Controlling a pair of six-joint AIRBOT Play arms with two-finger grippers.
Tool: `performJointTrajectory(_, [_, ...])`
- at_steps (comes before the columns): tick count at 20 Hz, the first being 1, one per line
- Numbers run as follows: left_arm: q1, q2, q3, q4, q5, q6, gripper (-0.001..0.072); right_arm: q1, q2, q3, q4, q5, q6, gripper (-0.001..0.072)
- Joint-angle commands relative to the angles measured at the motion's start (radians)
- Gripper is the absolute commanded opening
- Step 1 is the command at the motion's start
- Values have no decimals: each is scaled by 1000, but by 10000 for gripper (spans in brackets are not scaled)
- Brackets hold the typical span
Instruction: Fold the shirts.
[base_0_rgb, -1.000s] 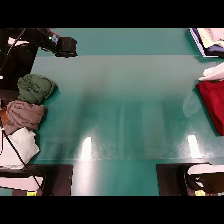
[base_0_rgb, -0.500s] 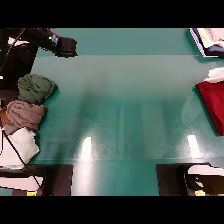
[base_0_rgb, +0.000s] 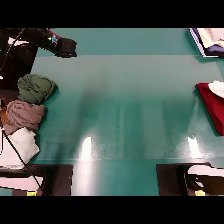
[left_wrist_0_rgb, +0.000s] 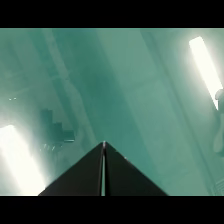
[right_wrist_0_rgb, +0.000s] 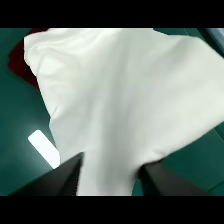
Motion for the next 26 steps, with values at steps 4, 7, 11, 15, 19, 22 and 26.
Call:
performJointTrajectory(4, [-1,0,0,0,-6,3,26,0,1,0,-48,82,16,529])
performJointTrajectory(7, [-1,0,0,0,-6,3,26,24,1,0,-37,91,45,528])
performJointTrajectory(11, [-1,0,0,-1,-11,2,26,140,2,0,47,82,62,502])
performJointTrajectory(15, [0,0,0,-1,-14,2,26,336,7,0,120,83,61,158])
performJointTrajectory(19, [0,0,0,-1,21,2,26,553,21,0,118,48,58,23])
performJointTrajectory(22, [0,0,0,-1,31,2,26,685,30,0,117,30,57,23])
performJointTrajectory(26, [0,0,0,-1,31,2,26,777,30,0,116,31,57,23])
